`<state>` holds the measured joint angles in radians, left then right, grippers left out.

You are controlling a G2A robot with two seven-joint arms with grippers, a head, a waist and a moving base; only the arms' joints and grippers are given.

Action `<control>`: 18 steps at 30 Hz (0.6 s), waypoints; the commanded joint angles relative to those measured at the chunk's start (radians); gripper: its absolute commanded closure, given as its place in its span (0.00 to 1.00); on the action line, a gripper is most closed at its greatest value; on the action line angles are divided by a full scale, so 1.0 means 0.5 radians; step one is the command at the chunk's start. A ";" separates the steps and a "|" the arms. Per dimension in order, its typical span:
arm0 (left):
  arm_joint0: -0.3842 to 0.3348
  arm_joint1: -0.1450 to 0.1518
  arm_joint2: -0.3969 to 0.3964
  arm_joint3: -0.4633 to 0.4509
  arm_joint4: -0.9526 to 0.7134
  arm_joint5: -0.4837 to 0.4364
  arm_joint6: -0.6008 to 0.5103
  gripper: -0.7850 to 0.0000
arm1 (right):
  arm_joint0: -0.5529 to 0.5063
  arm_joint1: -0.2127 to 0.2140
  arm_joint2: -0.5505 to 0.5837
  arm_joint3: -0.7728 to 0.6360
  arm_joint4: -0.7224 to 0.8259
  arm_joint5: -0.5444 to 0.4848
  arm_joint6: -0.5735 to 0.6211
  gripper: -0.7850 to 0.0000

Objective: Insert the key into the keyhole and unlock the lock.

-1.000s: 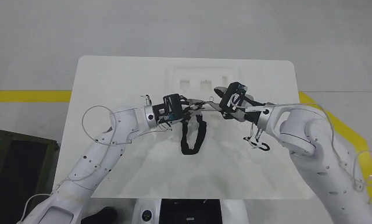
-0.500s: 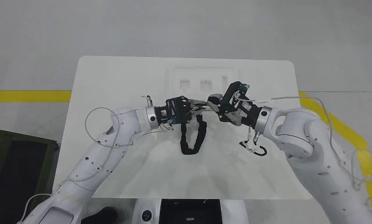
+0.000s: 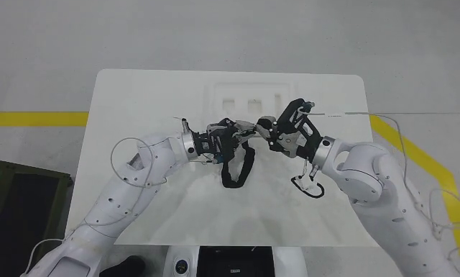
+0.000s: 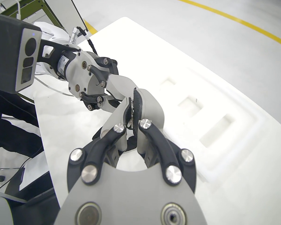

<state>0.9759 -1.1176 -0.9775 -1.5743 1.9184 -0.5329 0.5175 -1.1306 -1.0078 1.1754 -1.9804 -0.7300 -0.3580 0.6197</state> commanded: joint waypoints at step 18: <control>0.088 -0.025 -0.120 0.096 -0.638 -0.024 -0.139 1.00 | -0.026 -0.006 0.072 -0.033 -0.300 -0.146 -0.367 0.00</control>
<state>1.0211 -1.1292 -1.0340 -1.5268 1.6253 -0.5401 0.4574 -1.1390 -1.0117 1.2069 -2.0012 -0.8604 -0.4151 0.4557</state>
